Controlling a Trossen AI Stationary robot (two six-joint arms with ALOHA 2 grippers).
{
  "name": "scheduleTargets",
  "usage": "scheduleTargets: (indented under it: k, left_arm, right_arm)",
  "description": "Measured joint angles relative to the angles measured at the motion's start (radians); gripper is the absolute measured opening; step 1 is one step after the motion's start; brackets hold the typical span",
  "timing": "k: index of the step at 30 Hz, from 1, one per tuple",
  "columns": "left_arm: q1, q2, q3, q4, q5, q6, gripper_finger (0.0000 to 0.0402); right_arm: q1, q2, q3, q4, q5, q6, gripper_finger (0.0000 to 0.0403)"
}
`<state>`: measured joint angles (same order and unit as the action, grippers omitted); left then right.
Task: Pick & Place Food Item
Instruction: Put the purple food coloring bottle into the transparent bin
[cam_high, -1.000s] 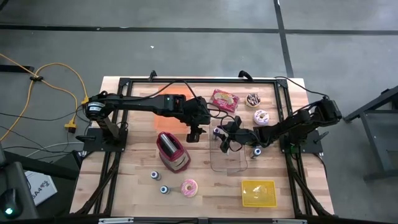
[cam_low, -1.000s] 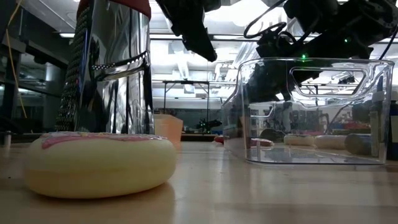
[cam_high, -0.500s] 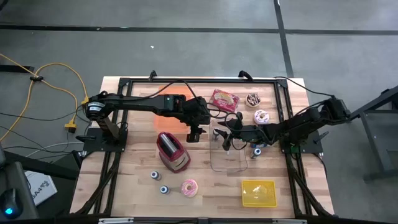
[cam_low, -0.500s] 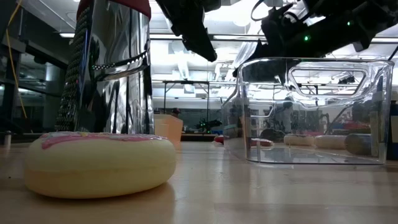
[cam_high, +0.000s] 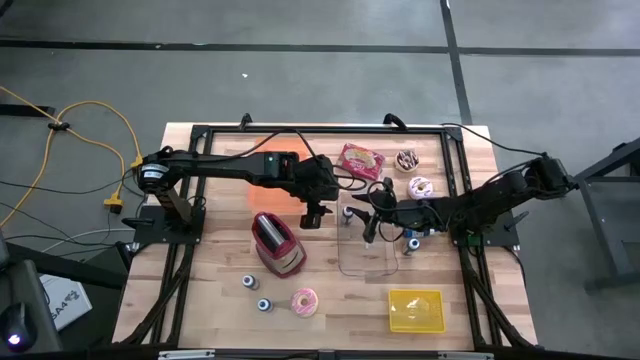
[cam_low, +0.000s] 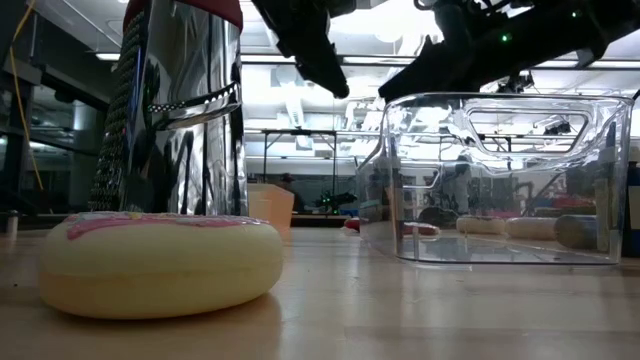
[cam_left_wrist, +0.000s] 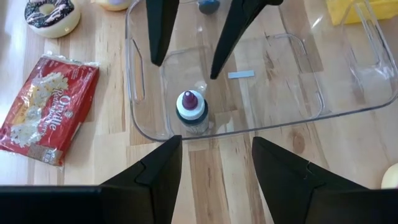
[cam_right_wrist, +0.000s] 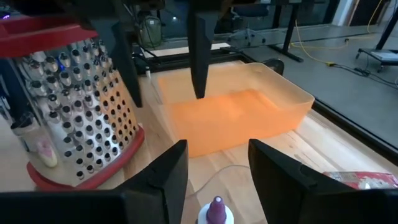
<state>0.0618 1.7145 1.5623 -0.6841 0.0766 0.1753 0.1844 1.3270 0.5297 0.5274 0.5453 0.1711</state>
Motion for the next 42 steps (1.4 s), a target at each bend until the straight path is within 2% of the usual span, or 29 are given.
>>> scheduleTargets:
  k: [7, 17, 26, 34, 42]
  left_arm:
    - [-0.009, -0.019, 0.0, 0.022, 0.04, -0.034, 0.0189]
    - [-0.066, -0.165, 0.0, 0.007, 0.012, -0.074, 0.0189]
    - [-0.19, -0.248, 0.0, -0.029, -0.169, -0.095, 0.0189]
    - [-0.247, -0.259, 0.0, -0.047, -0.193, -0.173, 0.0189]
    - [-0.348, -0.278, 0.0, -0.076, -0.31, -0.237, 0.0189]
  right_arm:
    - [0.0, -0.001, 0.0, 0.001, -0.004, -0.012, 0.0155]
    - [0.018, -0.095, -0.001, -0.027, -0.03, -0.024, 0.0155]
    - [0.04, -0.13, -0.001, -0.039, -0.026, -0.045, 0.0155]
    - [0.04, -0.13, -0.001, -0.044, -0.024, -0.043, 0.0155]
    - [0.04, -0.129, -0.001, -0.044, -0.024, -0.042, 0.0155]
